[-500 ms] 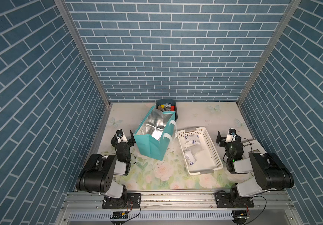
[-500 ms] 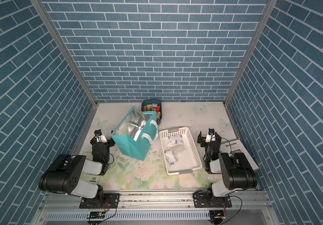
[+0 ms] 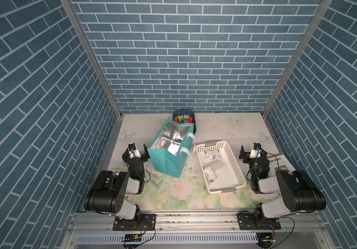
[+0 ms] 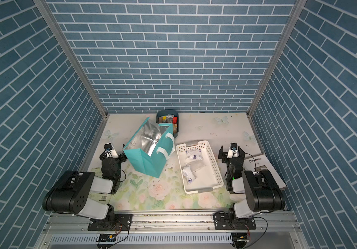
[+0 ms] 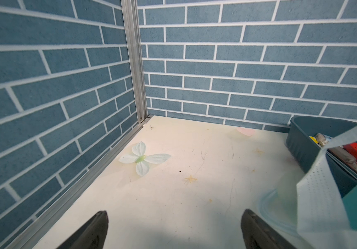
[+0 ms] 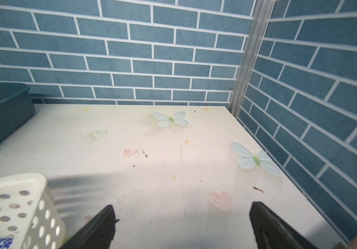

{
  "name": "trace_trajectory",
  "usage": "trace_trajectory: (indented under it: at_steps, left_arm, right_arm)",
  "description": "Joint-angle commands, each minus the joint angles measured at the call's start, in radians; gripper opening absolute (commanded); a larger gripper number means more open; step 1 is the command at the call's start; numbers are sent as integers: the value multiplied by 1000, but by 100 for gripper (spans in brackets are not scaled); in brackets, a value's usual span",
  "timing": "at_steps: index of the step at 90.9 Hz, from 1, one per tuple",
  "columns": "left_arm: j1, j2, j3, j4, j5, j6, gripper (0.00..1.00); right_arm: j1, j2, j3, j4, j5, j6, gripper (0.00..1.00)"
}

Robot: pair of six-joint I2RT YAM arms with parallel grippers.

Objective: Place the ice pack in the delivery bag
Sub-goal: Pick up the delivery bag from the center of the board.

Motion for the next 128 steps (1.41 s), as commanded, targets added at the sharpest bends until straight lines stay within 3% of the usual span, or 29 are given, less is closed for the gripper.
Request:
trace_trajectory:
  at_steps: [1, 10, 21, 30, 40, 53, 60, 73, 86, 93, 109, 119, 128]
  left_arm:
    - [7, -74, -67, 104, -24, 1, 99]
    - [6, -229, -98, -9, -57, -24, 100]
    - [7, -534, -1, -566, -182, -176, 100]
    - [9, -689, 117, -1044, -329, -414, 100]
    - [9, -830, 197, -1375, -415, -703, 100]
    - [9, -1021, 189, -1367, -161, -682, 100]
    - [7, -1059, 232, -1362, -7, -702, 100]
    - [6, -953, 468, -1504, 167, -649, 100]
    - [-32, -693, 759, -1690, 386, -517, 99]
    - [-113, -603, 916, -1808, 330, -457, 100]
    - [-370, -437, 1125, -1978, 126, -288, 100]
    - [-446, -305, 1257, -2109, 17, -237, 100]
    - [-475, -228, 1282, -2136, -77, -219, 100]
  right_arm:
    - [15, -143, -24, -32, 63, -26, 100]
    - [15, -275, 39, -297, 103, 38, 100]
    - [15, -432, 107, -592, 120, 161, 100]
    - [13, -572, 148, -817, 136, 329, 100]
    - [13, -720, 201, -1117, 90, 515, 100]
    - [12, -859, 190, -1188, -45, 538, 100]
    - [13, -915, 171, -1203, -35, 561, 100]
    - [12, -1005, 140, -1212, -86, 551, 100]
    - [13, -1016, 114, -1155, -226, 510, 100]
    - [13, -989, 124, -1164, -270, 501, 100]
    - [14, -882, 160, -1173, -354, 484, 100]
    - [15, -845, 168, -1169, -387, 479, 100]
    - [15, -843, 168, -1167, -392, 477, 100]
